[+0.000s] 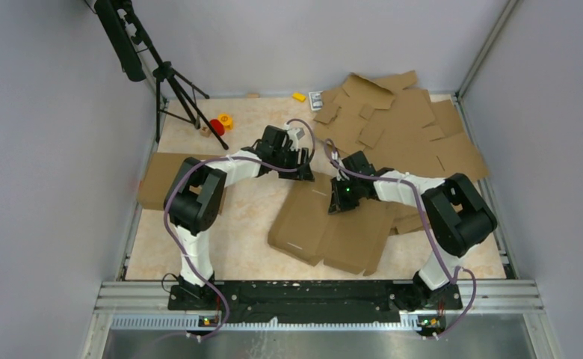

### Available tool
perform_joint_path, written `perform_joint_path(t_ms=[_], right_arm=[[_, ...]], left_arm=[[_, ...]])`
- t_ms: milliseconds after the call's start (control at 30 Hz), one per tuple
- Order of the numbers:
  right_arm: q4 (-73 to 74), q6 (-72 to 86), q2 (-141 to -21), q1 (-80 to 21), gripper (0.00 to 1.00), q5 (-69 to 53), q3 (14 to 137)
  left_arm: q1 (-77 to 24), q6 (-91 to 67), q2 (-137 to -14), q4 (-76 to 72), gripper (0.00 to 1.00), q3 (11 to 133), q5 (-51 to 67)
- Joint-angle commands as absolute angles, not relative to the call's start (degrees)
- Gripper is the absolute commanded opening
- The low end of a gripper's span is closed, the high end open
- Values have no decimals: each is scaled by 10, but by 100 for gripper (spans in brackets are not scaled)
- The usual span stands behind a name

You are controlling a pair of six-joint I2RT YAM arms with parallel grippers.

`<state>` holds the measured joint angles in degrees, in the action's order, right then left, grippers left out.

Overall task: Fold the paper box
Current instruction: Fold the paper box at the center of the board.

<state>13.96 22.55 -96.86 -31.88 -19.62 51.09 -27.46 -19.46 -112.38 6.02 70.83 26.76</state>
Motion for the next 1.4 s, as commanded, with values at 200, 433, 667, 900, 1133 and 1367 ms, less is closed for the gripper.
perform_joint_path(t_ms=[200, 433, 667, 900, 1133, 1367], right_arm=[[157, 214, -978, -324, 0, -180, 538], [162, 216, -975, -323, 0, -177, 540], [164, 215, -972, -323, 0, -174, 541], [167, 216, -970, -323, 0, -170, 543], [170, 218, -969, -323, 0, -164, 543], [170, 220, -969, -323, 0, -161, 546]], left_arm=[[-274, -174, -1122, 55, 58, 724, 324], [-275, -168, -1108, 66, 43, 711, 322], [-277, -166, -1116, 78, 26, 716, 318], [-283, -161, -1106, 98, 18, 707, 279], [-288, -154, -1102, 130, 0, 697, 224], [-287, -177, -1104, 133, 0, 678, 208]])
